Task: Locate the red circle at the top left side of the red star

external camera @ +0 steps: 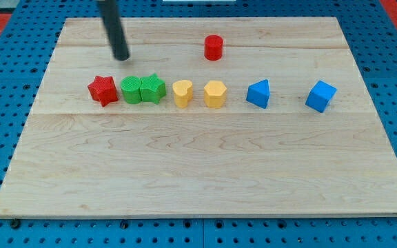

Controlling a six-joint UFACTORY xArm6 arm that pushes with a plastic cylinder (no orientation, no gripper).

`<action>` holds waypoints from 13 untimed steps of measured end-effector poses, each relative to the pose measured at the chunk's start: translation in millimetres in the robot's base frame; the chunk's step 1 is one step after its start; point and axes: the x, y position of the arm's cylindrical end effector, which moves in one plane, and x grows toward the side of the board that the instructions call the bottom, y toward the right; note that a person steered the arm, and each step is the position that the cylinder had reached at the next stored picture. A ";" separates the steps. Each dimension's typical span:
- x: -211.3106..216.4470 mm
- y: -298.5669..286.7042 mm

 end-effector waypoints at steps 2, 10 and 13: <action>-82.6 128.8; 25.5 97.5; 49.3 27.8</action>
